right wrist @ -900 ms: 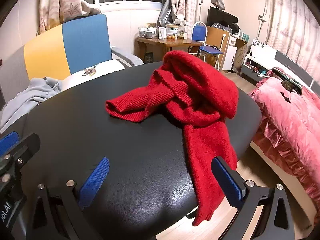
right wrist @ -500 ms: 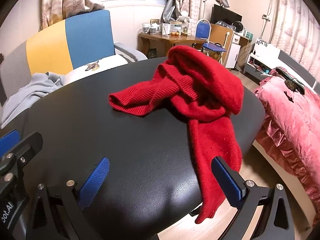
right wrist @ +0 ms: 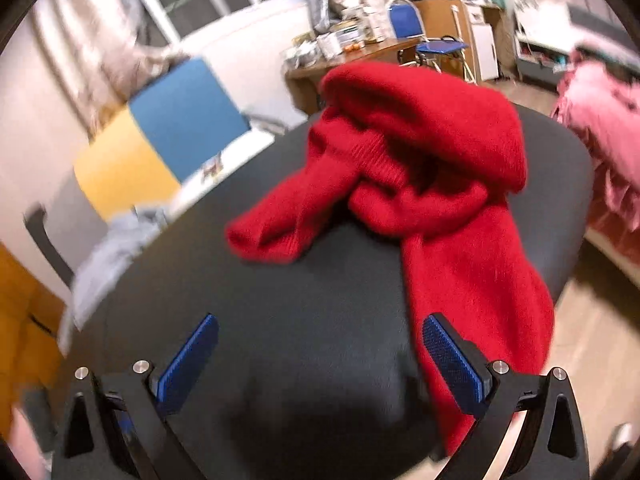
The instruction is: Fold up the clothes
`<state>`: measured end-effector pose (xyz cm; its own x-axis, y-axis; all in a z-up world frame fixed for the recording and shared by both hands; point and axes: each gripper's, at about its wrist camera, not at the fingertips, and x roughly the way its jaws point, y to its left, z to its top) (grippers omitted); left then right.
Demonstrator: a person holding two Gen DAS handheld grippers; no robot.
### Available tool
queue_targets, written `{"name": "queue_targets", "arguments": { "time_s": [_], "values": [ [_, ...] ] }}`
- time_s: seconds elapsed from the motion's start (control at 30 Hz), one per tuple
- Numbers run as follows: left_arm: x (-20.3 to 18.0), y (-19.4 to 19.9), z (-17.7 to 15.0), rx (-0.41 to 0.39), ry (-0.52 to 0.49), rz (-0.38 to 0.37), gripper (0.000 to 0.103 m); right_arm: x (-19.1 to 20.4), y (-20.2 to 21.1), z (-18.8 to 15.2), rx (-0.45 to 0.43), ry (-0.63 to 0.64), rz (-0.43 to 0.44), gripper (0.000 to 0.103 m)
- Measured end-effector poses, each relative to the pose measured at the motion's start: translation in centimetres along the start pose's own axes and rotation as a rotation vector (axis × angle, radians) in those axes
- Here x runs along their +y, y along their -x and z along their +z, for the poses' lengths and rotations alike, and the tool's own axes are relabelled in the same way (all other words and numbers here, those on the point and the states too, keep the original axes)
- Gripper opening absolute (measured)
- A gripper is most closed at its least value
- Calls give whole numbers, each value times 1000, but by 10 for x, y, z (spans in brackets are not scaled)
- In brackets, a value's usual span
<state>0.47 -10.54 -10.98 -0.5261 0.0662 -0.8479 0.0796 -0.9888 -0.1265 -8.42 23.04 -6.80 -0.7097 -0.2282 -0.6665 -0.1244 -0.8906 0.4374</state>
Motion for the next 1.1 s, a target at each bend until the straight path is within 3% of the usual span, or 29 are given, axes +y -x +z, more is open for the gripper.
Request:
{"name": "queue_targets", "arguments": {
  "time_s": [0.13,0.27,0.37,0.47,0.53,0.63,0.77,0.9,0.93,1.0,1.1],
  "values": [
    [9,0,-6,-39,-24,14,54,-58,4,56,-122,-218,-19,103],
    [32,9,0,-51,49,-5,54,-116,-12,107,-159,-408,-60,103],
    [51,17,4,-65,106,8,54,-121,-39,136,-144,-471,71,103],
    [72,31,-1,-94,160,53,54,-54,-89,138,21,-281,201,103],
    [91,43,-6,-112,194,97,54,5,-120,115,148,-128,336,103],
    [120,63,-19,-132,237,156,54,106,-164,44,413,75,535,103],
    [143,86,-35,-164,247,233,54,212,-132,-74,512,422,670,103],
    [142,94,-28,-192,157,214,54,223,-67,-142,571,500,764,103],
    [134,95,-22,-205,114,191,54,212,-54,-146,551,504,752,103],
    [108,93,0,-231,18,96,54,175,-25,-141,508,483,711,103],
    [62,72,50,-214,-97,-78,55,106,15,-114,365,459,504,103]
  ]
}}
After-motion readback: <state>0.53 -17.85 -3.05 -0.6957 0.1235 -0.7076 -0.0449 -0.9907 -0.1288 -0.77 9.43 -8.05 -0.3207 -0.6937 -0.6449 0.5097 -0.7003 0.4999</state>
